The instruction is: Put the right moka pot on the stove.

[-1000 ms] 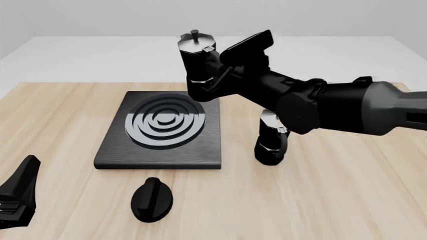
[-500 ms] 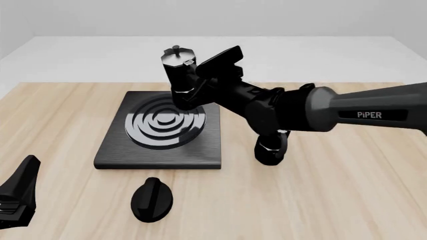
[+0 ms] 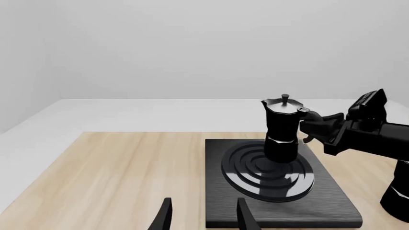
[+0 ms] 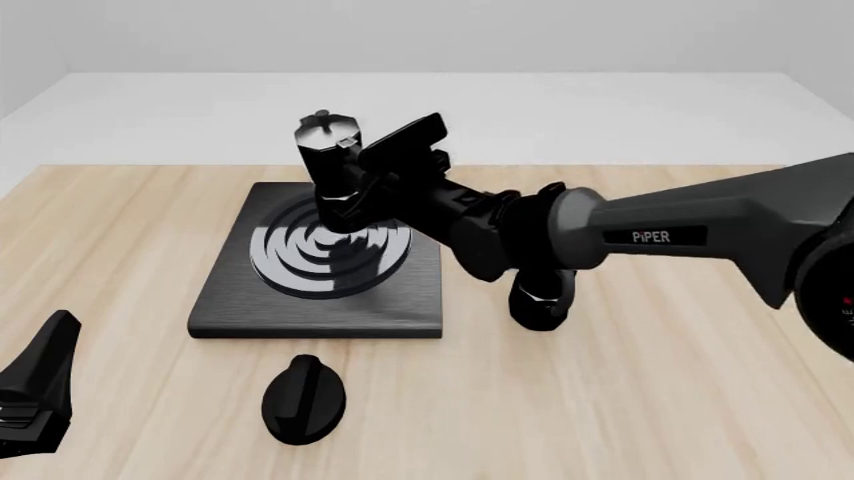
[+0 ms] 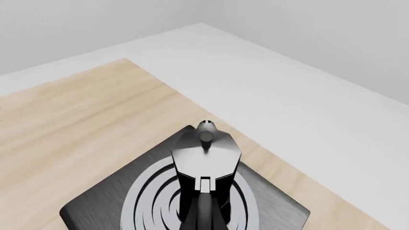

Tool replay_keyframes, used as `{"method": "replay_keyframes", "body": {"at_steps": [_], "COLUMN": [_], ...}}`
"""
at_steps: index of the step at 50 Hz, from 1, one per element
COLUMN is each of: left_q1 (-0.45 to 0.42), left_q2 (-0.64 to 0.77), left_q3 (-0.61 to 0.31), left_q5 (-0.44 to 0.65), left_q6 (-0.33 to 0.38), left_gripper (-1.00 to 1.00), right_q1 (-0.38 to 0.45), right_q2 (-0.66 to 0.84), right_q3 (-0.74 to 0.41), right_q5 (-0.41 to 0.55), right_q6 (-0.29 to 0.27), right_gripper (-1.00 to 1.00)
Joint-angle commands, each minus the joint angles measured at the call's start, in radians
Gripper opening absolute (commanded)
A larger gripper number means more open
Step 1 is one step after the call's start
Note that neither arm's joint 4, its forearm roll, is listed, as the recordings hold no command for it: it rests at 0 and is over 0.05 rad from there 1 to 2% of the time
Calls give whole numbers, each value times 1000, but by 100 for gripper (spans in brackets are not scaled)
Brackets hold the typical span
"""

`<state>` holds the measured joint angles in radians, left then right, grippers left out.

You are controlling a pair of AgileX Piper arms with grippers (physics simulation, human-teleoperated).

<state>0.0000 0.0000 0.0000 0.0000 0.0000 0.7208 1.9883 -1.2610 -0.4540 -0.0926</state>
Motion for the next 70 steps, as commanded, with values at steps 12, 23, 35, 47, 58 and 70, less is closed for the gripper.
{"method": "replay_keyframes", "body": {"at_steps": [12,23,35,47,58,70], "left_q1": [0,0,0,0,0,0], "left_q2": [0,0,0,0,0,0], "left_q3": [0,0,0,0,0,0], "left_q5": [0,0,0,0,0,0], "left_q6": [0,0,0,0,0,0], "left_gripper": [100,100,100,100,100,100], "right_q1": [25,29,25,42,48,53], "right_q2": [106,159,173,112,24,-84], "right_q3": [-90,-110,-93,-25,46,134], "right_q5": [-47,-56,-67,-69,-63,-65], "right_q6": [22,32,47,39,24,14], "right_gripper": [-100,-100,-100,100,100,100]}}
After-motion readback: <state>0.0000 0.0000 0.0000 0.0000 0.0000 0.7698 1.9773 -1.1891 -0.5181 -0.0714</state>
